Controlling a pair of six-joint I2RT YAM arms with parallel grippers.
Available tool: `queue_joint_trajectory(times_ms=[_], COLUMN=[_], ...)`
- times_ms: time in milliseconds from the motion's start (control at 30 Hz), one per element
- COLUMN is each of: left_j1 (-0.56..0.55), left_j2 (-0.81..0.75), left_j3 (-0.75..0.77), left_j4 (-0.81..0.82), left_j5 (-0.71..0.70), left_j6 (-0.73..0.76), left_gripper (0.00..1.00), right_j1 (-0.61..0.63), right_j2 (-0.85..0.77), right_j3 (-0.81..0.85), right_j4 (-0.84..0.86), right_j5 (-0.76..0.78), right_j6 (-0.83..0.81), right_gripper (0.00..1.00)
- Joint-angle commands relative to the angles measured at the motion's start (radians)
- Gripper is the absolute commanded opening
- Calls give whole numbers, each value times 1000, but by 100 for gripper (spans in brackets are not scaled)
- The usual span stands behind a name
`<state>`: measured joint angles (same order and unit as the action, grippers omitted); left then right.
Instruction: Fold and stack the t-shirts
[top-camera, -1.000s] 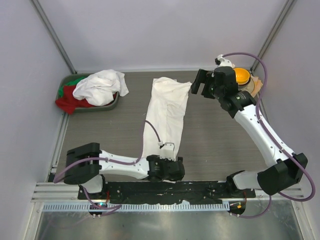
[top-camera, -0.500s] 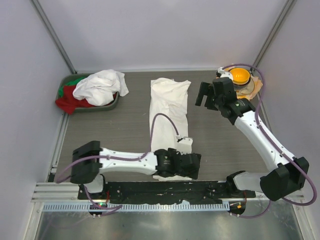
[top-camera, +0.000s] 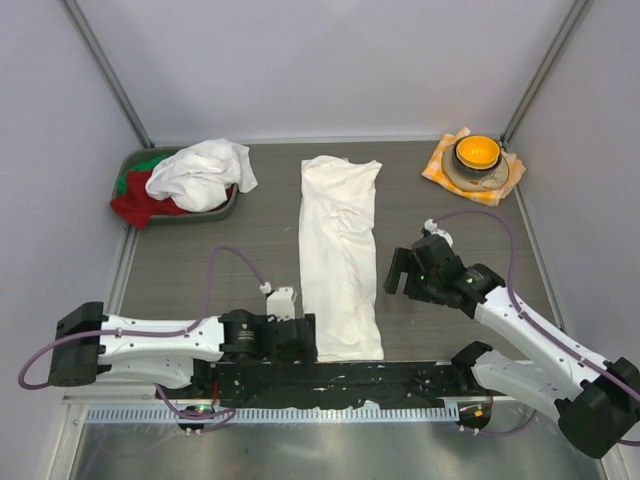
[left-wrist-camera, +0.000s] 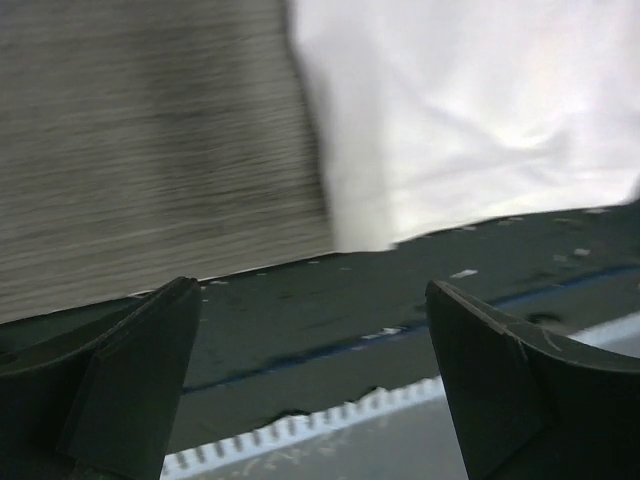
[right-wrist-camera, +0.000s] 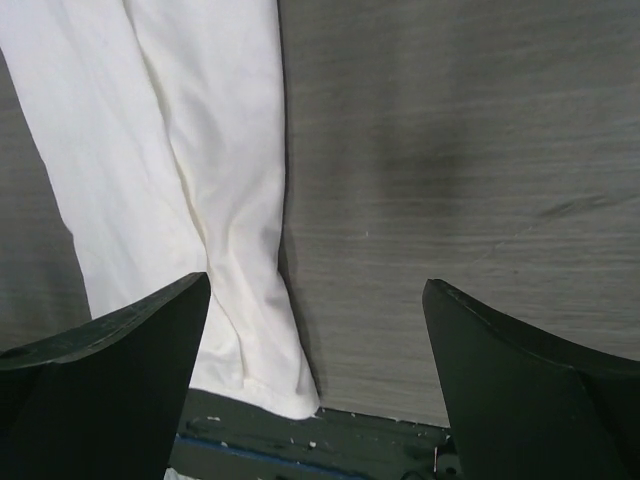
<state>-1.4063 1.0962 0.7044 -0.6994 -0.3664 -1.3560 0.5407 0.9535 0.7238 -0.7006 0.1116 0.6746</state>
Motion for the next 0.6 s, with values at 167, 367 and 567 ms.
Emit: queue_joint_trajectory(times_ms=[167,367,567], left_j1=[30,90,132], left_j2=[54,24,11], left_j3=[-167,-217,-241], left_j4=[204,259,290], left_j5=[61,75,107], left_j6=[-98,-88,-80], left_gripper=[100,100,100], right_j1=[157,212,275], right_j2=[-113,-142,-144], right_j3=[-207,-290,-320], right_j4=[46,105,127], right_j5=[-30,-59,-47], right_j6=[263,321,375], right_gripper=[89,87,83])
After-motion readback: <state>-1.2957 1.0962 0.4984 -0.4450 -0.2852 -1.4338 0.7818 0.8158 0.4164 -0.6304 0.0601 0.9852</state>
